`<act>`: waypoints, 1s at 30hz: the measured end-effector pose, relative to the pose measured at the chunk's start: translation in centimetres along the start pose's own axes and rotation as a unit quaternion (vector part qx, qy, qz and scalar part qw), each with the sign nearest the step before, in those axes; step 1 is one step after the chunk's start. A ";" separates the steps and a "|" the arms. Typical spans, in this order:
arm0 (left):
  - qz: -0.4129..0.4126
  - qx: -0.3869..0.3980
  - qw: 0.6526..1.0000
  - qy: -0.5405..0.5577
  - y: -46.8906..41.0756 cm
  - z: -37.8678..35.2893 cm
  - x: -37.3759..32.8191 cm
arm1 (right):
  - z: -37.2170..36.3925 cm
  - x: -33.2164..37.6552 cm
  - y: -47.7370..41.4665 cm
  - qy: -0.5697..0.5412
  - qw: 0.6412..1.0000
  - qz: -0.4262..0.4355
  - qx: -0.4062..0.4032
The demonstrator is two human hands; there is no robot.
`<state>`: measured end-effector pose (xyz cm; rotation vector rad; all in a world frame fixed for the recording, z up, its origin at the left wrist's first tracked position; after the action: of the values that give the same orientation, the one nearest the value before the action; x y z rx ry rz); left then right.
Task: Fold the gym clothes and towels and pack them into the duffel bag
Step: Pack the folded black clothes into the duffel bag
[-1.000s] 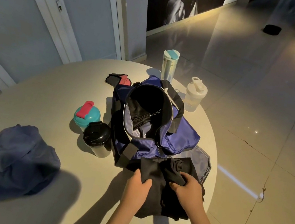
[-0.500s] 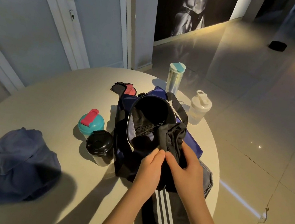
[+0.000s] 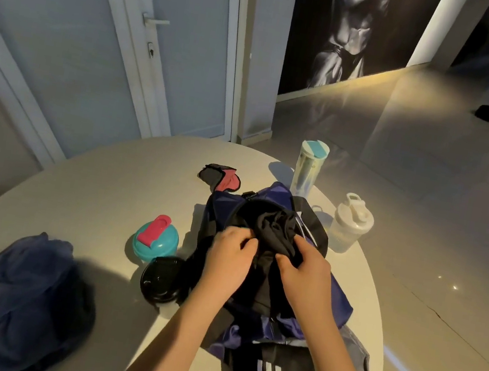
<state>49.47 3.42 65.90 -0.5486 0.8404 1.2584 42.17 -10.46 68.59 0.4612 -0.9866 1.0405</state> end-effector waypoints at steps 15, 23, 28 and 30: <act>0.036 -0.069 0.959 -0.274 -8.4 3.8 2.5 | -9.8 -1.5 -8.6 0.216 0.971 0.040 0.092; 0.054 -0.055 0.962 -0.260 -9.0 3.6 3.7 | -13.8 -4.4 -10.9 0.273 0.953 0.026 0.130; 0.014 -0.062 0.946 -0.319 -8.9 2.9 3.5 | -11.3 -2.8 -8.3 0.309 0.939 0.132 0.070; -0.034 -0.107 0.904 -0.413 -8.3 2.5 2.5 | -9.7 -1.7 -7.2 0.320 0.926 0.198 0.014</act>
<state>58.28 4.81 64.66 -0.1652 -0.0324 1.3586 52.64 -7.57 63.06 -0.0790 -0.4777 1.4479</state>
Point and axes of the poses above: each hand's wrist, its own y-axis away from the middle knuckle, its own z-axis out of the back of the hand, x = y × z, the point moved 8 cm from there along -y, towards the middle knuckle, and after that the axes turned 3 degrees about -y, right-handed, at the moved point
